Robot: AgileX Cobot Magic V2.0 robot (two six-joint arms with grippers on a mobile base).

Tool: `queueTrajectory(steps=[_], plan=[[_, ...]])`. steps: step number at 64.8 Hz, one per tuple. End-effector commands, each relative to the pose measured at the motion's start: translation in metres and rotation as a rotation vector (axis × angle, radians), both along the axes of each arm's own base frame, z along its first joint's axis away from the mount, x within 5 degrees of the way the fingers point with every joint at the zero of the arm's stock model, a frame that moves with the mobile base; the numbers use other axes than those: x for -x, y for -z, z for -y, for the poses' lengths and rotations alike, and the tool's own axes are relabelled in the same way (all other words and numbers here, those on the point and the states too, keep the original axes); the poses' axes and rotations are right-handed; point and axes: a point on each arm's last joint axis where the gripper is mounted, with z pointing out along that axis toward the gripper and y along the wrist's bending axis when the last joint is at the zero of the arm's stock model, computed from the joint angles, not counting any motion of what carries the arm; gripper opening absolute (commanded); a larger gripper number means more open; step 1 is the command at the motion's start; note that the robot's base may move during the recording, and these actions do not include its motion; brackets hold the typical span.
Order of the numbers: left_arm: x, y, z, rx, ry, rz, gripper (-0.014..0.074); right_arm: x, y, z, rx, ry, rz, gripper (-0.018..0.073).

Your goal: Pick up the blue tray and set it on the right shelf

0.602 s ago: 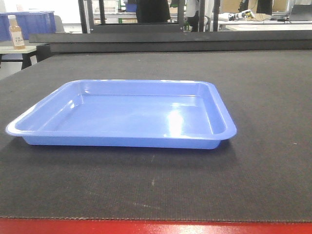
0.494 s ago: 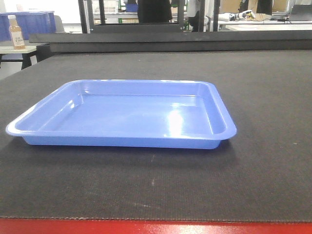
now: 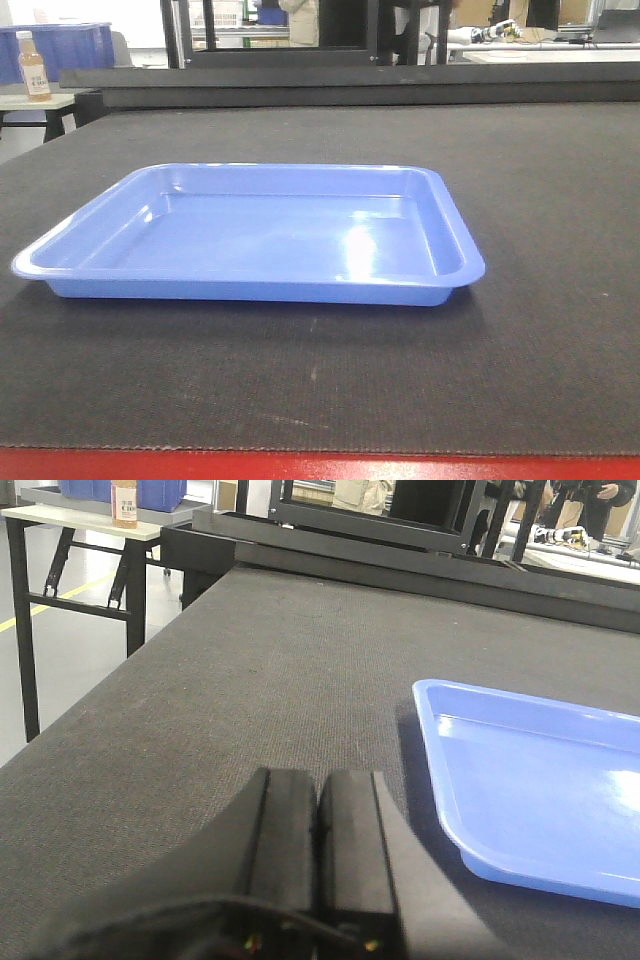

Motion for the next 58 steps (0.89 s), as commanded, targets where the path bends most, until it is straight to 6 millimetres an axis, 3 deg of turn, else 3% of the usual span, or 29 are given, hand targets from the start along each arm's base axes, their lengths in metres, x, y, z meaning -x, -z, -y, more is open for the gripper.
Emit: queueTrajectory(steps=[1,13,21,37,40,47,53,58], plan=[[0.0,0.001,-0.001,0.013,-0.015,0.075,-0.0048,0.003,-0.018,0.0,0.016,0.008,0.138,0.0054],[0.0,-0.002,-0.002,0.016,-0.018,0.101,-0.0048,0.003,-0.022,0.001,0.017,0.009,0.189,0.0056],[0.003,-0.02,-0.003,0.022,-0.028,0.206,-0.0048,0.008,-0.044,0.001,0.001,0.015,0.361,0.0057],[0.021,-0.131,0.0,-0.036,0.006,0.154,-0.0039,0.036,-0.137,-0.002,-0.006,-0.009,0.32,0.0083],[0.021,-0.146,0.0,-0.038,0.012,0.124,-0.0013,0.037,-0.149,-0.003,-0.006,-0.015,0.298,0.0137],[0.011,-0.168,0.002,-0.046,0.024,0.015,0.0116,0.025,-0.17,-0.003,-0.011,-0.034,0.255,0.0372],[-0.004,-0.177,0.005,-0.003,0.049,-0.048,0.0289,0.003,-0.174,-0.003,-0.015,-0.044,0.178,0.0557],[-0.013,-0.181,0.009,0.018,0.095,-0.071,0.0433,-0.014,-0.177,-0.005,-0.028,-0.078,0.123,0.0634]])
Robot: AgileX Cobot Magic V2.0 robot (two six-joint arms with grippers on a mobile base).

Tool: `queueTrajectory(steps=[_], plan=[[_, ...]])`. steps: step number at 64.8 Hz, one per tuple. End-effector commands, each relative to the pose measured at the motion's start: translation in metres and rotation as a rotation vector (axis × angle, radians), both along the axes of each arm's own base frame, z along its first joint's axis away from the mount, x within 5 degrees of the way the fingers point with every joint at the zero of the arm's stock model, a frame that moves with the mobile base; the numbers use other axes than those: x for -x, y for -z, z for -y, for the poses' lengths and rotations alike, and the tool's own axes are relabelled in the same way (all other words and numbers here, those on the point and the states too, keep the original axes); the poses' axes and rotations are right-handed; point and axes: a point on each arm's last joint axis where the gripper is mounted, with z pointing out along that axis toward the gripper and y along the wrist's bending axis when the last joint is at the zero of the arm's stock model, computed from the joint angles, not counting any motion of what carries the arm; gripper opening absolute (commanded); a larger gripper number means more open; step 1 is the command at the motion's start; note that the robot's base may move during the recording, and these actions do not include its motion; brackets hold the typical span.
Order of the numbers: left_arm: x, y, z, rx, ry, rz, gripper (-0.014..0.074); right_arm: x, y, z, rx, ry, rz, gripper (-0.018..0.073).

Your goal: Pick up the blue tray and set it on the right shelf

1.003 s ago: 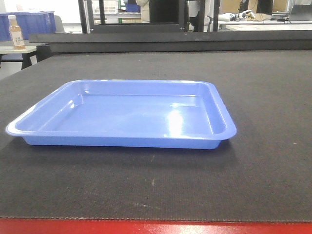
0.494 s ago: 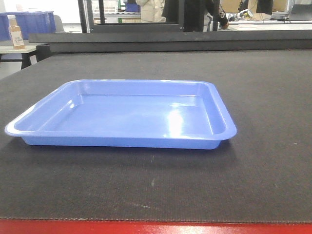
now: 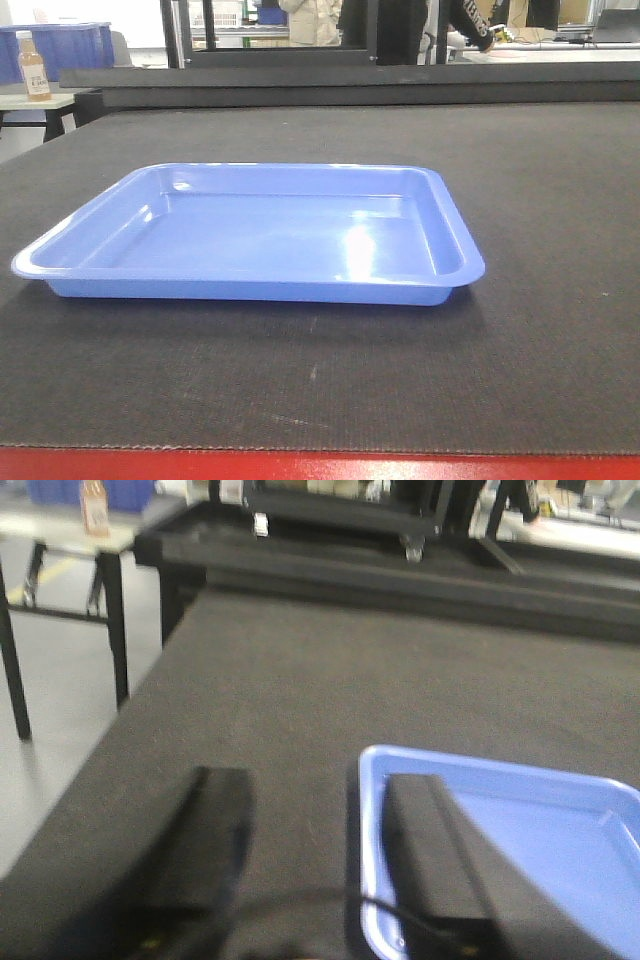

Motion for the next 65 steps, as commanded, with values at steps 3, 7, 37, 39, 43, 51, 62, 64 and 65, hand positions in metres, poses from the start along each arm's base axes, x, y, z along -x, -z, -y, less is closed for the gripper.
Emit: queueTrajectory(steps=[3,7,37,39,43,51,62,64,65], plan=[[-0.012,-0.021,0.006,0.017,0.065,0.048,0.0476,-0.022,-0.021,-0.005,-0.026,-0.06,0.019,0.0623],[-0.019,-0.027,0.012,-0.057,0.131,0.046,0.0489,-0.037,-0.031,-0.011,-0.071,-0.124,-0.021,0.0622],[-0.149,-0.028,0.087,-0.217,0.413,-0.433,0.0487,-0.175,-0.051,-0.129,0.036,-0.536,-0.629,0.0622],[-0.158,-0.025,0.089,-0.224,0.398,-0.467,0.0487,-0.184,-0.048,-0.133,0.054,-0.532,-0.666,0.0622],[-0.18,-0.018,0.093,-0.215,0.343,-0.569,0.0486,-0.204,-0.04,-0.138,0.072,-0.484,-0.756,0.0622],[-0.216,-0.001,0.095,-0.239,0.27,-0.743,0.0486,-0.236,-0.027,-0.139,0.033,-0.292,-0.883,0.0622],[-0.257,0.025,0.095,-0.203,0.203,-0.875,0.0486,-0.265,0.0,-0.143,-0.025,-0.139,-0.931,0.0622],[-0.262,0.029,0.093,-0.198,0.196,-0.884,0.0486,-0.268,0.005,-0.143,-0.037,-0.127,-0.944,0.0622],[-0.266,0.032,0.093,-0.199,0.193,-0.892,0.0486,-0.271,0.008,-0.143,-0.042,-0.12,-0.953,0.0622]])
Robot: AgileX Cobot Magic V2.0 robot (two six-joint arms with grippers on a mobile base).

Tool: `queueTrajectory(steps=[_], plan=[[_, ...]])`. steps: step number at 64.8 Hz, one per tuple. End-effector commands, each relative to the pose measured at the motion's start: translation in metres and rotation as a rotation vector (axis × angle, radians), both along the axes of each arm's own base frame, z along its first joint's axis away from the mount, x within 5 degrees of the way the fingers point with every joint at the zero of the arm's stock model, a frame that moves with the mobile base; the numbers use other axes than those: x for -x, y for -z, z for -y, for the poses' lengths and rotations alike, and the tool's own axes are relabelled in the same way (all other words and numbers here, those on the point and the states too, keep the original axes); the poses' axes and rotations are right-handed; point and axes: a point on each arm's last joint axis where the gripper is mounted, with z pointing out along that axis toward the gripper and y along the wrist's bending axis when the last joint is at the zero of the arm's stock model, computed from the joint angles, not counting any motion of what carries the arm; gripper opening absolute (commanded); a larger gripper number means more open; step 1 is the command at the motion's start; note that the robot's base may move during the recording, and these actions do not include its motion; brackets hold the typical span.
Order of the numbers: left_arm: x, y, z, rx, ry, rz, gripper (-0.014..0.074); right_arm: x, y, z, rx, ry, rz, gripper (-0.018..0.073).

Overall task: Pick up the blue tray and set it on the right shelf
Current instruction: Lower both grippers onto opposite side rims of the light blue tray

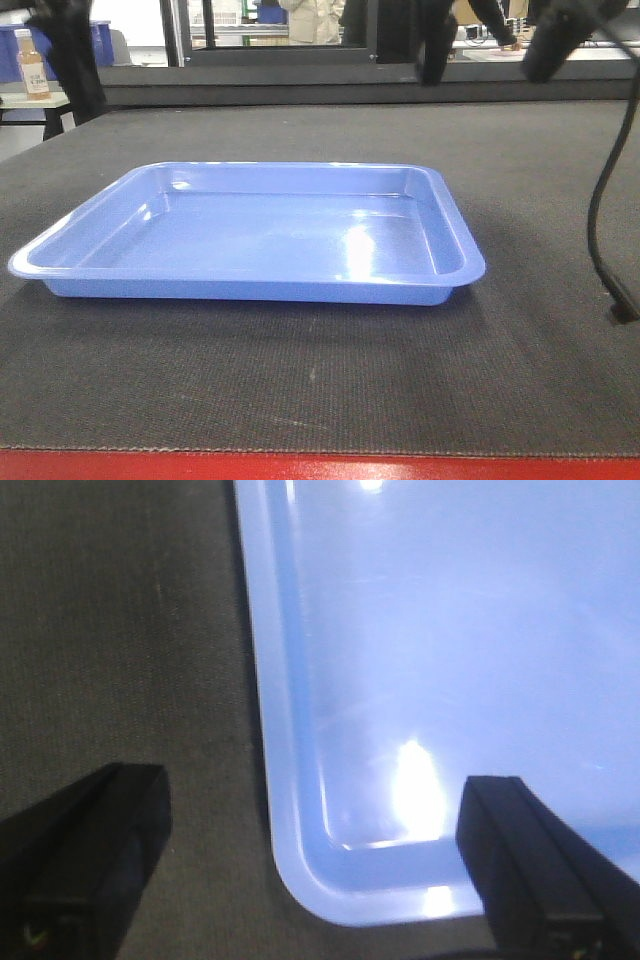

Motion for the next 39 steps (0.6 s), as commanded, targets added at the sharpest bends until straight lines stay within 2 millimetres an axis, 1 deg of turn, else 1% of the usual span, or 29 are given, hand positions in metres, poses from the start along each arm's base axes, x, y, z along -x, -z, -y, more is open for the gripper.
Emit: queueTrajectory(steps=[1,12,23,30,39], plan=[[-0.011,-0.011,-0.003,0.026,-0.035,0.05,0.0486,-0.008,-0.014,0.003,-0.041,0.065,0.08,0.0622],[-0.03,0.014,0.004,0.015,-0.037,-0.004,0.0486,-0.027,0.019,0.002,-0.025,0.103,-0.007,0.0622],[-0.041,0.034,0.009,0.026,-0.044,-0.042,0.0486,-0.038,0.046,-0.004,0.001,0.102,-0.069,0.0622],[-0.045,0.043,0.01,0.022,-0.048,-0.057,0.0486,-0.044,0.06,-0.007,0.003,0.101,-0.096,0.0622],[-0.049,0.054,0.012,0.017,-0.052,-0.084,0.0486,-0.048,0.071,-0.01,0.011,0.092,-0.108,0.0622]])
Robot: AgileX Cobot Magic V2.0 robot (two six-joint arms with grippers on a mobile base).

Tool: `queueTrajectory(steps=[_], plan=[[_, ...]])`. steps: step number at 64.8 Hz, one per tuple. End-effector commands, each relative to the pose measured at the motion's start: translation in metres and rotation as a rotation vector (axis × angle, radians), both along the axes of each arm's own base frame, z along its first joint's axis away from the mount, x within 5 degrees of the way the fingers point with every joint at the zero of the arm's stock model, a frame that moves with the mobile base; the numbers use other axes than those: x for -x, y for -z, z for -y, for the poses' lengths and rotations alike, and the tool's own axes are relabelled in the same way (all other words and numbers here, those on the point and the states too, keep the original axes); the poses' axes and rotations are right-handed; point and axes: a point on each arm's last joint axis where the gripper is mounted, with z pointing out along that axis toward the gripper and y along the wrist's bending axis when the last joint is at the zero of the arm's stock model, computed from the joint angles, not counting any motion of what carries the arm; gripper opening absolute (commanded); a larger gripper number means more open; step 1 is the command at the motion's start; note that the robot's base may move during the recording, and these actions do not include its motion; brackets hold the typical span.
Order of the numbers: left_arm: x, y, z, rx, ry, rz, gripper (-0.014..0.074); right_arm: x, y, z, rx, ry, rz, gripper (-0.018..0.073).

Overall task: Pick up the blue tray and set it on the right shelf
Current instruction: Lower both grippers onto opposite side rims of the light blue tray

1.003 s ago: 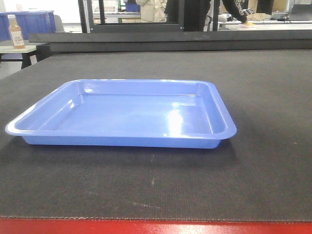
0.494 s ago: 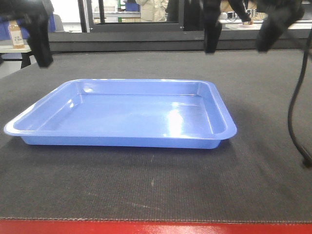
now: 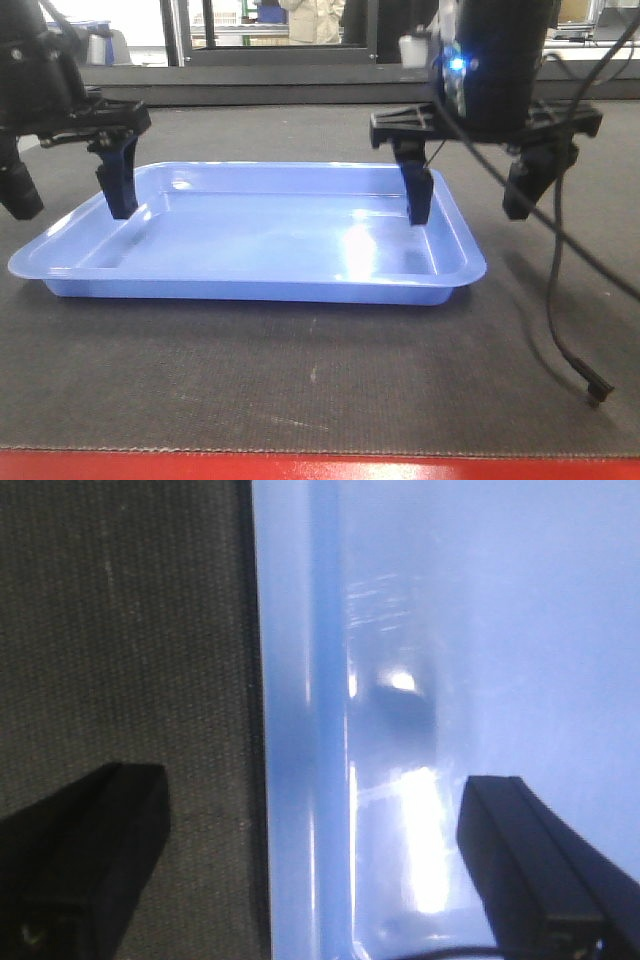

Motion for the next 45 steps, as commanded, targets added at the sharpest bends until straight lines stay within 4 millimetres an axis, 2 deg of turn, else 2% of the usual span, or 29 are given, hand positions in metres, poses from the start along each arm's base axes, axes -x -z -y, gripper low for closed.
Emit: queueTrajectory(steps=[1,12,18,23,25,28,31,37,40,45], plan=[[-0.003,-0.022,0.002,0.045,-0.02,0.084,0.0486,-0.004,-0.026,0.0,-0.038,-0.011,0.104,0.0622],[-0.005,-0.014,0.003,0.049,-0.04,0.059,0.0486,-0.006,-0.019,-0.002,-0.032,-0.017,0.089,0.0615],[-0.006,-0.012,0.004,0.054,-0.042,0.049,0.0462,-0.005,-0.018,-0.005,-0.028,-0.031,0.087,0.0538],[-0.005,-0.012,0.005,0.066,-0.047,0.044,0.0386,-0.004,-0.017,-0.006,-0.031,-0.033,0.081,0.0391],[-0.005,-0.012,0.005,0.067,-0.047,0.044,0.0316,-0.004,-0.017,-0.006,-0.031,-0.032,0.078,0.028],[-0.005,-0.012,0.005,0.067,-0.047,0.044,0.0229,-0.004,-0.017,-0.006,-0.029,-0.032,0.074,0.0179],[-0.005,-0.012,0.005,0.067,-0.047,0.044,0.0129,-0.003,-0.017,-0.006,-0.027,-0.031,0.069,0.0039],[-0.005,-0.012,0.005,0.067,-0.047,0.043,-0.0067,-0.003,-0.017,-0.006,-0.026,-0.031,0.07,0.0072],[-0.005,-0.012,0.005,0.067,-0.047,0.043,-0.0023,-0.004,-0.018,-0.006,-0.027,-0.031,0.07,0.0058],[-0.004,-0.011,0.005,0.062,-0.046,0.027,-0.0046,-0.002,-0.021,-0.005,-0.028,-0.03,0.074,0.0052]])
